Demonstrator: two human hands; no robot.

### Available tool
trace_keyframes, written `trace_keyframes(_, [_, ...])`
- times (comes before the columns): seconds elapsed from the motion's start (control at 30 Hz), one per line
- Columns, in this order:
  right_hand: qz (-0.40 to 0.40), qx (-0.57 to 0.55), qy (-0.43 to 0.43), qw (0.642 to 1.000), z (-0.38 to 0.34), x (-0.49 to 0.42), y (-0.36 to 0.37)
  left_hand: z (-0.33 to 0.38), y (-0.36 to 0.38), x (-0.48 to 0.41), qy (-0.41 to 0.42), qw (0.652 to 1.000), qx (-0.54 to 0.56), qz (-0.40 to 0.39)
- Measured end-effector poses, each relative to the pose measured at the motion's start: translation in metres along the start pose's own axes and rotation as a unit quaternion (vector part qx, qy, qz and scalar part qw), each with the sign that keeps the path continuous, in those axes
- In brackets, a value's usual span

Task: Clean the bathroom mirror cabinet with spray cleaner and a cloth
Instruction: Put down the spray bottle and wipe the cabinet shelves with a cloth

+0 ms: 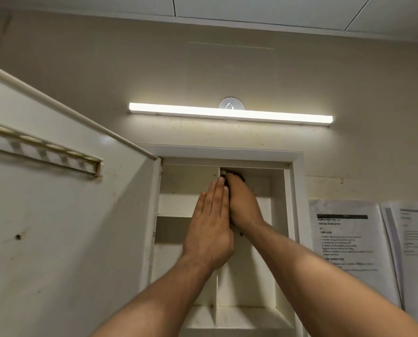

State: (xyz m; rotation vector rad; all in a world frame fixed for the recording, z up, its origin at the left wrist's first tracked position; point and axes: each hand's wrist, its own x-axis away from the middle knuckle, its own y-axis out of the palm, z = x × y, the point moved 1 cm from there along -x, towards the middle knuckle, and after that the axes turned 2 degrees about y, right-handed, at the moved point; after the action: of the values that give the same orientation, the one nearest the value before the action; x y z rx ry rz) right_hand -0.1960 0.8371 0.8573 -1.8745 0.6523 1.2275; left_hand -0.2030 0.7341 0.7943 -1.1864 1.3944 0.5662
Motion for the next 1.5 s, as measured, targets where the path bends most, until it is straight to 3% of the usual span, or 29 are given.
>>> trace_keyframes(0.07, [0.017,-0.016,0.002,1.0,0.006,0.002,0.003,0.0,-0.002,0.0,0.006,1.0,0.003,-0.01])
trace_keyframes(0.13, [0.11,-0.06,0.056,0.991,0.017,0.009,0.005,0.0,-0.002,0.0,0.004,1.0,0.006,-0.015])
trace_keyframes(0.23, [0.282,-0.189,0.215,0.916,0.017,0.005,0.002,-0.001,0.0,0.001,0.005,1.0,0.0,-0.002])
trace_keyframes(0.3, [0.304,-0.212,0.26,0.892,0.004,-0.009,0.005,0.0,0.001,0.003,0.007,1.0,0.008,-0.001])
trace_keyframes(0.43, [0.271,-0.137,0.292,0.907,0.0,-0.016,0.013,-0.001,0.002,0.001,0.003,1.0,0.026,-0.003])
trace_keyframes(0.57, [0.1,-0.14,0.074,0.982,0.011,-0.003,0.015,-0.001,0.004,0.002,-0.011,1.0,0.026,0.002])
trace_keyframes(0.67, [0.023,-0.161,0.018,0.987,0.016,-0.005,0.013,0.0,0.004,0.001,-0.011,0.999,0.034,0.0])
trace_keyframes(0.77, [-0.036,-0.044,-0.012,0.998,0.021,-0.012,0.006,0.0,0.005,0.001,-0.013,0.999,0.033,0.004])
trace_keyframes(1.0, [-0.142,0.081,-0.087,0.983,0.029,0.02,-0.014,0.002,-0.001,0.01,-0.02,0.999,0.025,-0.031])
trace_keyframes(1.07, [-0.199,0.171,-0.14,0.955,0.041,0.052,-0.014,0.005,0.0,0.018,-0.029,0.999,0.005,-0.045])
trace_keyframes(1.13, [-0.209,0.304,-0.184,0.911,0.048,0.067,-0.013,0.007,0.0,0.023,-0.038,0.998,-0.015,-0.052])
trace_keyframes(1.2, [-0.146,0.364,-0.133,0.91,0.048,0.055,-0.016,0.009,-0.002,0.024,-0.041,0.998,0.001,-0.054])
trace_keyframes(1.27, [-0.083,0.402,-0.012,0.912,0.037,0.027,-0.02,0.009,0.0,0.028,-0.04,0.998,0.004,-0.046])
trace_keyframes(1.33, [-0.078,0.412,0.084,0.904,0.026,0.004,-0.022,0.009,0.002,0.033,-0.036,0.998,0.001,-0.047])
trace_keyframes(1.37, [-0.088,0.401,0.093,0.907,0.022,0.002,-0.018,0.009,0.002,0.034,-0.033,0.998,0.006,-0.048])
trace_keyframes(1.5, [-0.18,0.328,-0.079,0.924,0.037,0.039,0.013,0.009,0.006,0.035,-0.025,0.999,0.003,-0.043])
